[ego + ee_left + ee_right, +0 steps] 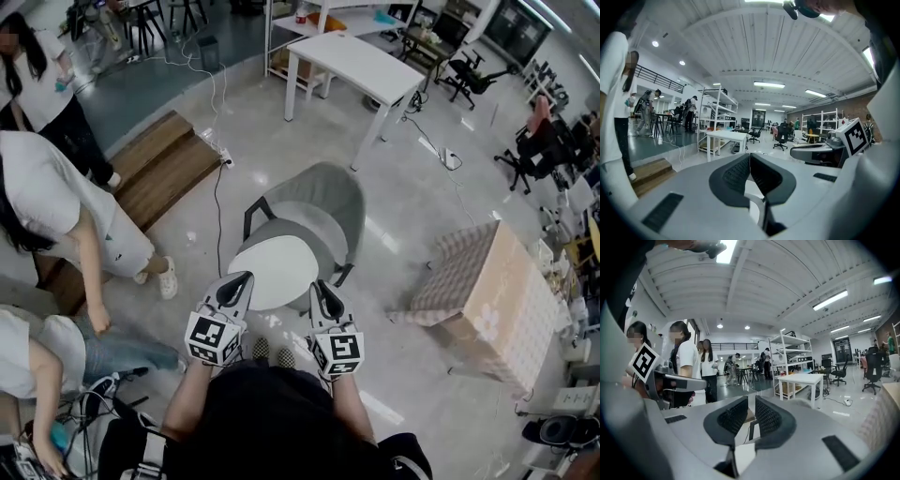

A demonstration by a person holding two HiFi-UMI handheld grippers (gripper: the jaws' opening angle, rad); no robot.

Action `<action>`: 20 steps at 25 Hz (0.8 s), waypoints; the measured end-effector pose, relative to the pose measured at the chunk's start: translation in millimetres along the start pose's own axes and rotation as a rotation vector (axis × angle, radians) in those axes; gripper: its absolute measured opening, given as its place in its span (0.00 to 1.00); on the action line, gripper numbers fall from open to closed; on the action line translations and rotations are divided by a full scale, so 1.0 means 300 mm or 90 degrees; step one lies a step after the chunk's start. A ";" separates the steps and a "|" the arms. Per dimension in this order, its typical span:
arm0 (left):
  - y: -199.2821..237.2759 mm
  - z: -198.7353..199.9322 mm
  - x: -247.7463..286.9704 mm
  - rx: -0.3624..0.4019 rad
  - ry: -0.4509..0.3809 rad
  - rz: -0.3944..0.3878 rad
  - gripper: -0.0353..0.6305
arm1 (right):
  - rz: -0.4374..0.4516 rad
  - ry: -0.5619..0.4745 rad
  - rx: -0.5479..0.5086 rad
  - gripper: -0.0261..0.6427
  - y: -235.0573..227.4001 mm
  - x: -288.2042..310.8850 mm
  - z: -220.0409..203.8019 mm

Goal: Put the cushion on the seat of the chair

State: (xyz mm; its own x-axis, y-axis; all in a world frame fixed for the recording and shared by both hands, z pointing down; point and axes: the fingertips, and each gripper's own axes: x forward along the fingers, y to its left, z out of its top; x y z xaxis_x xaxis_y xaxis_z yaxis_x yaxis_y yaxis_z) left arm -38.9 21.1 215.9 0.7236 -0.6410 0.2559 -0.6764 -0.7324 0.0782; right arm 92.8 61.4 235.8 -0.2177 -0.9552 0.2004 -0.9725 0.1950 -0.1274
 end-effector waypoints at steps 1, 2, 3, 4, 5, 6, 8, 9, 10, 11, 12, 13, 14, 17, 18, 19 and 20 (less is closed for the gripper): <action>-0.006 0.003 -0.007 0.000 -0.001 0.000 0.09 | 0.001 -0.004 -0.002 0.14 0.005 -0.005 0.012; -0.010 0.007 -0.014 0.001 -0.003 0.000 0.09 | 0.002 -0.008 -0.003 0.14 0.009 -0.011 0.023; -0.012 0.010 -0.020 0.000 -0.004 0.000 0.09 | 0.002 -0.010 -0.003 0.14 0.011 -0.016 0.030; -0.012 0.012 -0.023 0.000 -0.006 0.001 0.09 | 0.004 -0.012 -0.001 0.14 0.013 -0.019 0.035; -0.008 0.013 -0.024 0.000 -0.008 0.002 0.09 | 0.006 -0.014 0.003 0.14 0.015 -0.019 0.040; -0.003 0.013 -0.023 0.000 -0.010 0.002 0.09 | 0.007 -0.016 0.007 0.14 0.016 -0.018 0.041; 0.008 0.011 -0.022 0.000 -0.013 0.002 0.09 | 0.005 -0.016 0.010 0.14 0.015 -0.017 0.035; 0.012 0.010 -0.022 0.000 -0.013 0.002 0.09 | 0.002 -0.014 0.009 0.14 0.015 -0.017 0.032; 0.015 0.010 -0.023 -0.001 -0.013 0.002 0.09 | 0.001 -0.012 0.008 0.14 0.016 -0.017 0.030; 0.016 0.010 -0.023 -0.001 -0.013 0.001 0.09 | -0.001 -0.009 0.007 0.14 0.017 -0.016 0.030; 0.016 0.011 -0.022 -0.002 -0.013 0.000 0.09 | -0.003 -0.008 0.006 0.14 0.016 -0.015 0.030; 0.015 0.012 -0.020 -0.002 -0.013 -0.002 0.09 | -0.005 -0.008 0.005 0.14 0.014 -0.015 0.031; 0.014 0.012 -0.019 -0.002 -0.012 -0.004 0.09 | -0.008 -0.008 0.004 0.14 0.013 -0.014 0.032; 0.012 0.011 -0.018 -0.002 -0.012 -0.008 0.09 | -0.013 -0.011 0.003 0.14 0.010 -0.013 0.033; 0.012 0.010 -0.018 -0.002 -0.011 -0.009 0.09 | -0.013 -0.010 0.004 0.14 0.010 -0.012 0.029; 0.013 0.008 -0.018 -0.002 -0.011 -0.009 0.09 | -0.013 -0.008 0.005 0.14 0.010 -0.012 0.024; 0.014 0.008 -0.017 -0.001 -0.010 -0.010 0.09 | -0.014 -0.006 0.006 0.14 0.010 -0.013 0.019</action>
State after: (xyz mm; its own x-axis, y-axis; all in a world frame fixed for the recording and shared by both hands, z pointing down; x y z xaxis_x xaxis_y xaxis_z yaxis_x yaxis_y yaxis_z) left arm -45.0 20.7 212.7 0.7357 -0.6335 0.2396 -0.6657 -0.7415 0.0839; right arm 91.3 64.3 229.1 -0.1961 -0.9612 0.1940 -0.9761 0.1724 -0.1327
